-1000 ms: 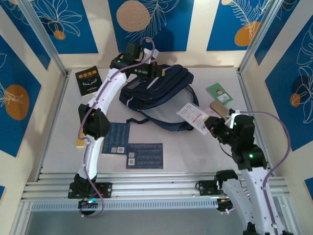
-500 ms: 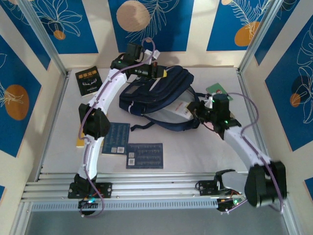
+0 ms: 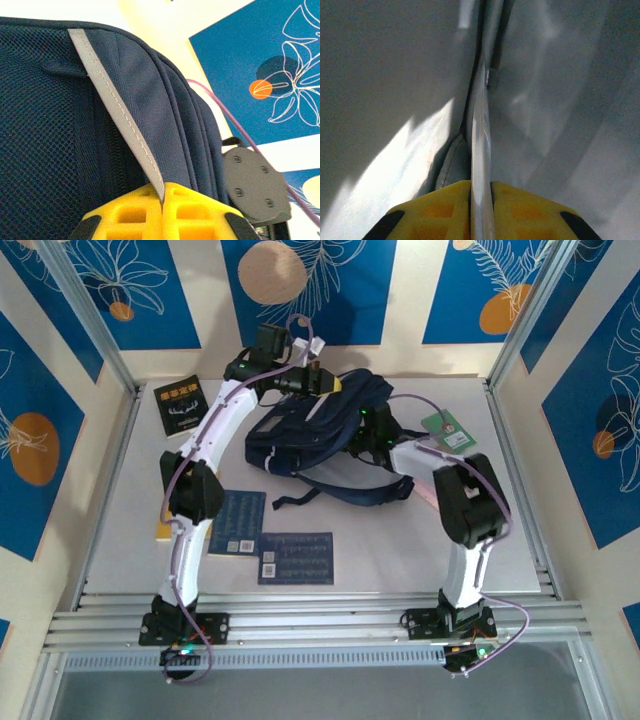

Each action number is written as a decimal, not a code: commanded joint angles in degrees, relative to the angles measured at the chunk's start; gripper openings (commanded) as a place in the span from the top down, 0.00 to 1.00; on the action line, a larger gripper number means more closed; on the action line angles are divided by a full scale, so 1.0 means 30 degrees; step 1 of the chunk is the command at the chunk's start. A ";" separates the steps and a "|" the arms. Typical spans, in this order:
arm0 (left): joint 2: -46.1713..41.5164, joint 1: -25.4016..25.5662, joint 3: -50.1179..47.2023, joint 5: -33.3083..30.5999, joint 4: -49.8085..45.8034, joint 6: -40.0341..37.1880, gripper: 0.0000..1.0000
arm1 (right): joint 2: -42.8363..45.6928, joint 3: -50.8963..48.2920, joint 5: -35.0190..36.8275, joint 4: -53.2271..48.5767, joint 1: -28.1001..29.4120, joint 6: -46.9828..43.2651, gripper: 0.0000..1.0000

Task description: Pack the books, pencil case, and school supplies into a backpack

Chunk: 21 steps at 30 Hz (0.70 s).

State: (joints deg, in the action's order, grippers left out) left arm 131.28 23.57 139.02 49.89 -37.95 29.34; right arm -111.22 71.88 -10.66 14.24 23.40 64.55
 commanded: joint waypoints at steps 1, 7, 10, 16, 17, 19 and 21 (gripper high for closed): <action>-0.1664 -0.0401 0.0916 0.1857 0.2418 0.0570 1.00 | -0.2452 0.2056 0.0814 -0.0523 0.0550 0.0392 0.81; -0.1574 -0.0791 0.0829 0.2111 0.3112 0.1255 1.00 | -0.6398 0.9950 0.5174 -1.2548 0.1948 -0.2092 0.72; -0.1545 -0.0987 0.0769 0.2135 0.3130 0.1279 1.00 | -0.6772 1.0170 0.4583 -1.2860 0.1827 -0.2371 0.56; -0.1598 -0.1609 0.0524 0.2102 0.3093 0.1351 1.00 | -0.5407 0.9188 0.4080 -1.2462 0.1466 -0.3457 0.20; -0.1607 -0.1702 0.0463 0.2091 0.3101 0.1377 1.00 | -0.4974 0.9040 0.4094 -1.2423 0.1430 -0.3879 0.15; -0.1625 -0.1857 0.0349 0.2062 0.3115 0.1438 1.00 | -0.4071 0.8710 0.4006 -1.2151 0.1372 -0.4799 0.06; -0.1673 -0.1968 0.0214 0.2062 0.3128 0.1482 1.00 | -0.2954 0.8399 0.3635 -1.2027 0.1284 -0.6009 0.04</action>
State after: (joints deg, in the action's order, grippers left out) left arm 131.31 17.32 138.02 47.97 -36.25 32.95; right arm -125.10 98.61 1.10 -18.92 26.92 52.60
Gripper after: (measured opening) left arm 0.039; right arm 0.953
